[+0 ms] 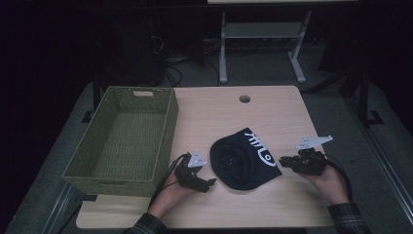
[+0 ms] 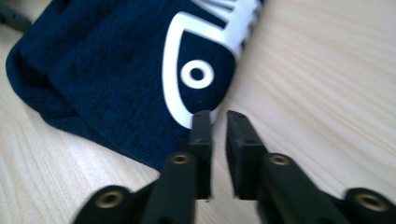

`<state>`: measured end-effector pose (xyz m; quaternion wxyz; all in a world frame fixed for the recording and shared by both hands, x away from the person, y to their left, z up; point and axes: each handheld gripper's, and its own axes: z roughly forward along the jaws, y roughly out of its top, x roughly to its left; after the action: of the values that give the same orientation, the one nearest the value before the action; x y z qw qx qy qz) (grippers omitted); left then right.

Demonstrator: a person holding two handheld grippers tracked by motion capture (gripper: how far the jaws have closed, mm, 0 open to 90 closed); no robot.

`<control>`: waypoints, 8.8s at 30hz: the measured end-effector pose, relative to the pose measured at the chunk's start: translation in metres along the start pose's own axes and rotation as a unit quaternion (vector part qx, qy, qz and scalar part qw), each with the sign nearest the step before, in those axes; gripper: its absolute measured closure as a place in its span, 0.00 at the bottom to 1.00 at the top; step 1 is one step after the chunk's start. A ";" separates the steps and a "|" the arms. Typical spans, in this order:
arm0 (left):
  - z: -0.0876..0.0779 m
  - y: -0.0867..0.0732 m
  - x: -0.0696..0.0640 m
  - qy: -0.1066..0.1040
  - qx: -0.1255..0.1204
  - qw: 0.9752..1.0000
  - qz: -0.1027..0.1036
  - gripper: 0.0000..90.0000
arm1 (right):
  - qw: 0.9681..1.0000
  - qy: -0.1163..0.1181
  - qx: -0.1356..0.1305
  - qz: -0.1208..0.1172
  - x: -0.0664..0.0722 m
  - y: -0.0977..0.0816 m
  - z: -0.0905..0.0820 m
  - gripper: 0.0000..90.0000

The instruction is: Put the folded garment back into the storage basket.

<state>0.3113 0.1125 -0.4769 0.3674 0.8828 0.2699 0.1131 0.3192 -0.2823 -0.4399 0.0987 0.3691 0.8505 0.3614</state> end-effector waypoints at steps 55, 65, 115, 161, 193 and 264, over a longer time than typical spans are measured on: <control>-0.001 0.093 -0.004 -0.045 0.076 0.995 0.043 0.16 | 0.995 -0.090 -0.020 0.042 0.006 -0.068 -0.004 0.07; 0.034 0.105 -0.013 -0.059 0.116 0.989 0.065 0.18 | 0.995 -0.091 -0.020 0.043 0.006 -0.068 -0.004 0.07; 0.023 0.112 -0.001 -0.095 0.109 0.989 0.029 0.81 | 0.995 -0.092 -0.019 0.046 0.006 -0.068 -0.005 0.07; -0.119 0.165 0.056 -0.012 0.056 0.998 0.001 0.81 | 0.994 -0.092 -0.020 0.045 0.006 -0.068 -0.004 0.07; -0.212 0.108 0.115 0.081 0.022 0.992 -0.092 0.81 | 0.995 -0.092 -0.020 0.045 0.006 -0.068 -0.004 0.07; -0.175 -0.041 0.185 0.174 0.076 0.949 -0.250 0.68 | 0.994 -0.094 -0.020 0.048 0.006 -0.068 -0.004 0.07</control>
<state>0.3792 0.3426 -0.3826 0.2631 0.7787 0.5497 0.1488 0.2756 -0.3118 -0.4829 0.1685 0.4397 0.8114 0.3463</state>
